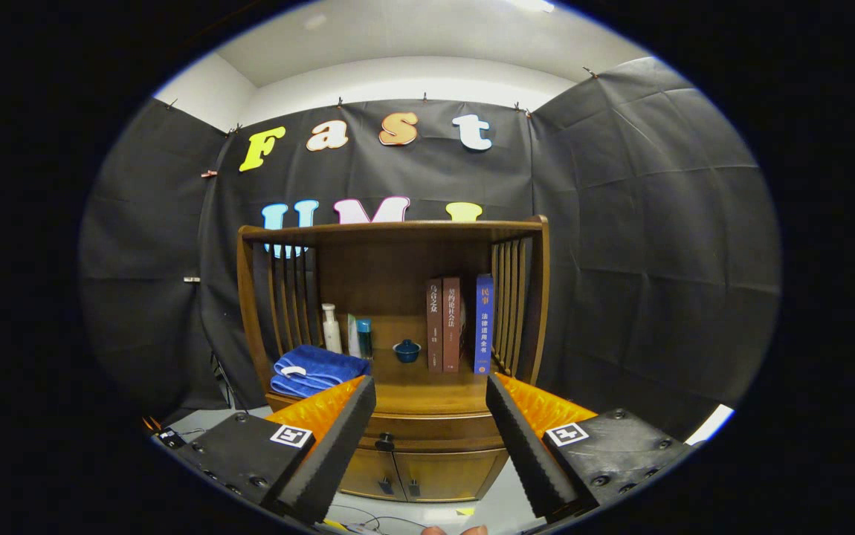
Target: Pull open the drawer, take out the items inside it, and place them on the countertop above the cabinet.
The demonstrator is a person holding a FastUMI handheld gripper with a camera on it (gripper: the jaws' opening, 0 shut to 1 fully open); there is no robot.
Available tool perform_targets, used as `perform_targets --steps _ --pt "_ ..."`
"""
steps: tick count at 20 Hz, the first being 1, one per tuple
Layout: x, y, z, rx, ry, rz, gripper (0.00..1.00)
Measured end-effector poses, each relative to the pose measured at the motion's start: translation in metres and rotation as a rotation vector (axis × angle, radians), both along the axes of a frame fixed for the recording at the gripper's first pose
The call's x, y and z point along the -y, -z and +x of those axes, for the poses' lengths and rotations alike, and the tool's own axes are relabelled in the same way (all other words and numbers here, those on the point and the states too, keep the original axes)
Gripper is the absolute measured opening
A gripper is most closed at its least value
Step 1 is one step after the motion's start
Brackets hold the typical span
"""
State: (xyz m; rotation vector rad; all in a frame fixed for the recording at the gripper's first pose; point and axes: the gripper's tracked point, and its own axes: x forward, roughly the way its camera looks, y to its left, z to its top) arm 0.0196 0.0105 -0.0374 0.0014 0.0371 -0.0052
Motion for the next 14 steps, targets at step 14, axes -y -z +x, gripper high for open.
perform_targets --steps 14 --pt "-0.057 0.162 0.077 -0.043 -0.038 0.041 0.99"
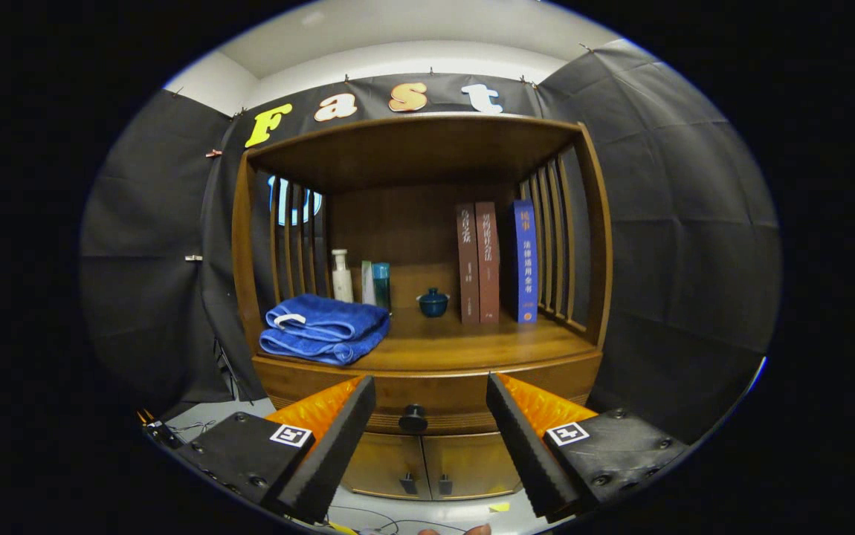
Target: Pull open the drawer, take out the items inside it, and place them on the countertop above the cabinet.
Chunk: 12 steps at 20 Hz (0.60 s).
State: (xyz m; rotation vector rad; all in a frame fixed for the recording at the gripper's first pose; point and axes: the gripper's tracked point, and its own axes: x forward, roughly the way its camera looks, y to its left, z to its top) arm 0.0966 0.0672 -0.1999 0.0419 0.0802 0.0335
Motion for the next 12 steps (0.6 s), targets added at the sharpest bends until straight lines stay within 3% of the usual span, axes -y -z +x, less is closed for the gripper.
perform_targets --steps 5,12 --pt "-0.016 0.058 0.037 -0.037 0.008 -0.064 0.99" --pt "-0.024 0.121 0.09 -0.127 0.038 -0.051 0.99"
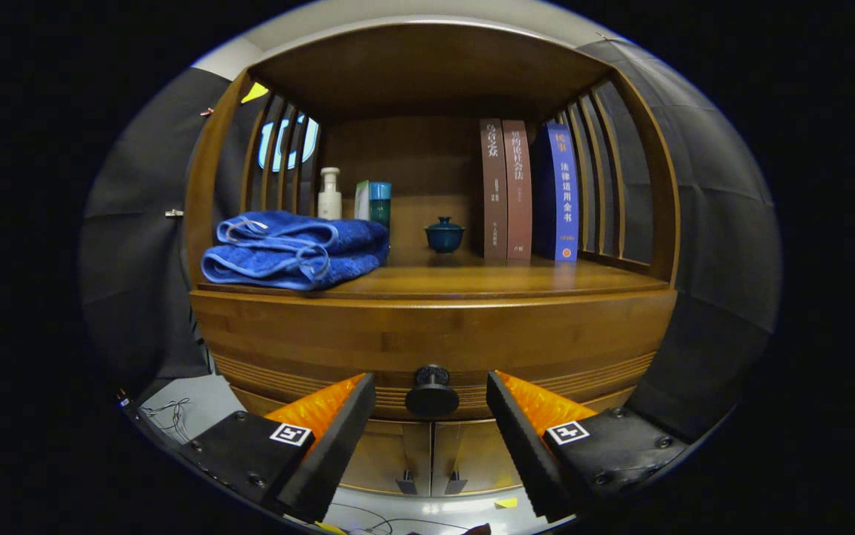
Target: Pull open the drawer, take out the items inside it, and place them on the countertop above the cabinet.
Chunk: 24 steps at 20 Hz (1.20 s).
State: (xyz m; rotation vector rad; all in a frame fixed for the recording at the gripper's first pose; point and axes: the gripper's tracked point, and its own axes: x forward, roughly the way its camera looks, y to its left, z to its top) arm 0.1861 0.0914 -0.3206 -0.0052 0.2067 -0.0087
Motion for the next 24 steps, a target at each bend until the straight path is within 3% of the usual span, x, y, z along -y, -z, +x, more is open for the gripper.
perform_targets --steps 4,9,11,13,17,24 --pt "-0.001 0.019 0.011 -0.033 0.001 0.02 0.99" --pt "-0.001 0.019 0.018 -0.023 0.002 0.031 0.52" --pt "0.0 0.02 0.014 -0.029 -0.002 0.0 0.38" --pt "-0.001 0.02 0.017 -0.029 -0.014 0.003 0.3" --pt "0.001 0.02 0.009 -0.049 -0.016 0.018 0.3" --pt "0.002 0.018 -0.041 -0.053 -0.026 0.02 0.3"
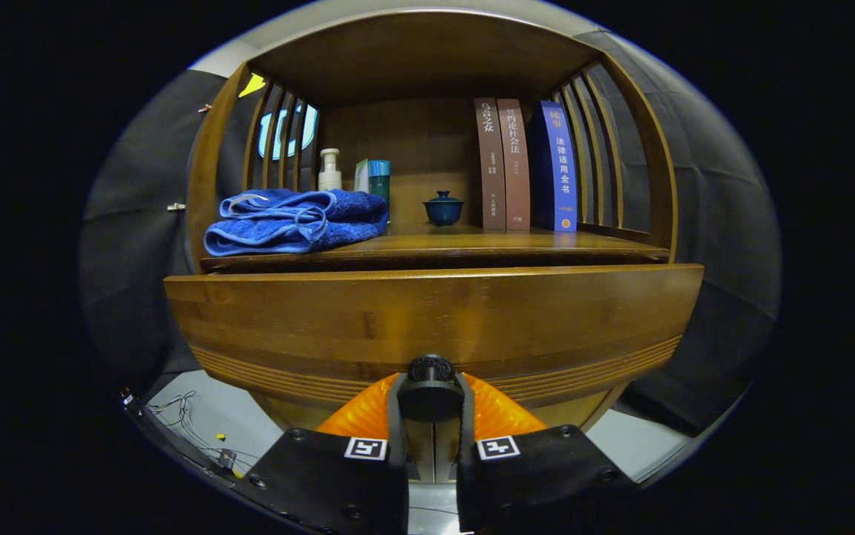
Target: Pull open the drawer, take out the items inside it, and place them on the countertop above the cabinet.
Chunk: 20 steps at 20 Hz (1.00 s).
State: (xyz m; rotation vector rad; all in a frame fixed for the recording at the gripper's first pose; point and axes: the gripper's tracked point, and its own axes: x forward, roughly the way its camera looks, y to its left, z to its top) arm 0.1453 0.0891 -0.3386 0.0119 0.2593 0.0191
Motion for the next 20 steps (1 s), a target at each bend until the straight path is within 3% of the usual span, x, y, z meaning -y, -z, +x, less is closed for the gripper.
perform_targets --steps 13,20 --pt "0.003 -0.002 -0.082 -0.017 -0.016 0.023 0.29" --pt "0.003 0.005 -0.094 -0.009 -0.019 0.007 0.29"
